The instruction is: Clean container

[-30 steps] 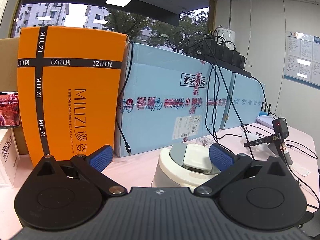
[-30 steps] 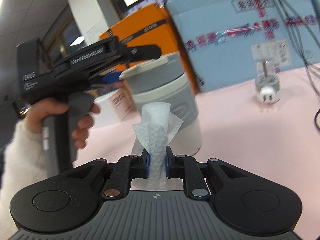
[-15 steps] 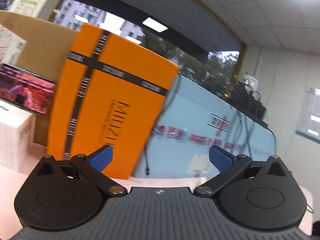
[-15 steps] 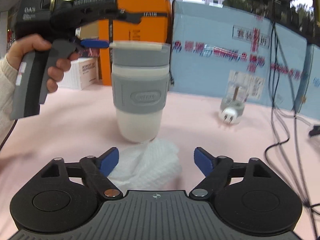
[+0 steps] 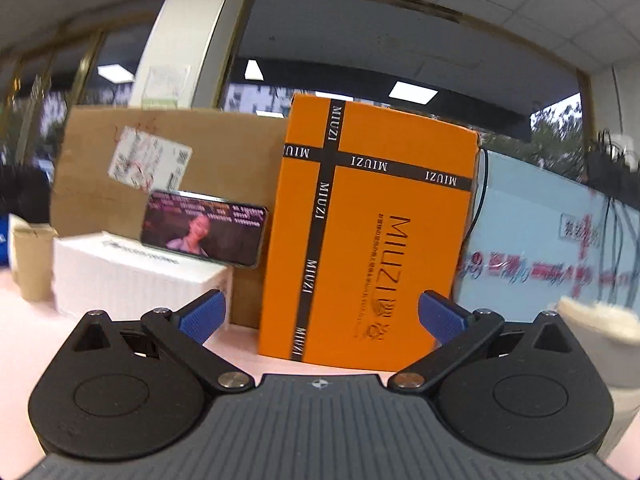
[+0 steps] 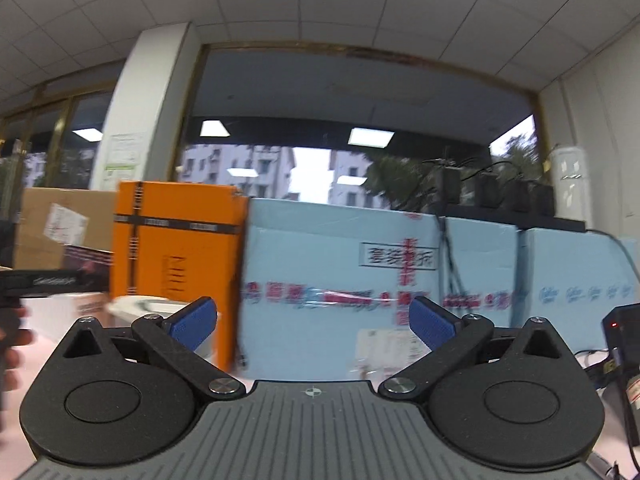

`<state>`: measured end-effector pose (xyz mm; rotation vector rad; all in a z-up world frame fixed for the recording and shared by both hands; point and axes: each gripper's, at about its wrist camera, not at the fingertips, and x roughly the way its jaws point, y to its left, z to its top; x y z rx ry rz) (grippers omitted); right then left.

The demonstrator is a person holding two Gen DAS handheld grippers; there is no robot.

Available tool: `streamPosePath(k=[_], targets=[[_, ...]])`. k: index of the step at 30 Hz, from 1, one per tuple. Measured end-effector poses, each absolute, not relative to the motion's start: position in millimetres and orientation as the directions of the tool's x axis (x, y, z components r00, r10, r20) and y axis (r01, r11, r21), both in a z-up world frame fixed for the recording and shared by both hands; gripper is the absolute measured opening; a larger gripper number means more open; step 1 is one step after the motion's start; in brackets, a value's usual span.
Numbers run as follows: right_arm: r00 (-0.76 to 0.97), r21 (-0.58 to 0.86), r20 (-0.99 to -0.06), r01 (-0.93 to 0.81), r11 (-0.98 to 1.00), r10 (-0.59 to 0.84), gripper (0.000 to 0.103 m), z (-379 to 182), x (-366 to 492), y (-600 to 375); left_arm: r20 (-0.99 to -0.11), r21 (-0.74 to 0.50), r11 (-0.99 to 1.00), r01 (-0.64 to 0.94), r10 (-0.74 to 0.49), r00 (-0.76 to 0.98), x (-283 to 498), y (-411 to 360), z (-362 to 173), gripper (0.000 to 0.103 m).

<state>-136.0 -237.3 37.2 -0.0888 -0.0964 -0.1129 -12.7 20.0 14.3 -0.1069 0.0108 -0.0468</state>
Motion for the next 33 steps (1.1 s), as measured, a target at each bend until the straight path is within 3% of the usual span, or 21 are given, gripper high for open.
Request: streamPosePath(k=[3, 8, 17, 33], targets=[[0.977, -0.037, 0.128, 0.178, 0.983, -0.172, 0.103, 28, -118, -256, 0.038, -0.074, 0.997, 0.013, -0.010, 0.999, -18, 16, 9, 0.103], [0.926, -0.087, 0.174, 0.353, 0.931, -0.335, 0.103, 7, -105, -267, -0.001, -0.061, 0.998, -0.006, 0.006, 1.000, -11, 15, 6, 0.103], [0.956, -0.081, 0.086, 0.286, 0.955, -0.279, 0.103, 1, -91, -274, 0.006, -0.031, 0.999, 0.040, -0.039, 0.999, -15, 7, 6, 0.103], [0.955, -0.087, 0.107, 0.285, 0.955, -0.275, 0.103, -1, -93, -268, 0.038, -0.031, 0.999, 0.044, -0.043, 0.998, -19, 5, 6, 0.103]])
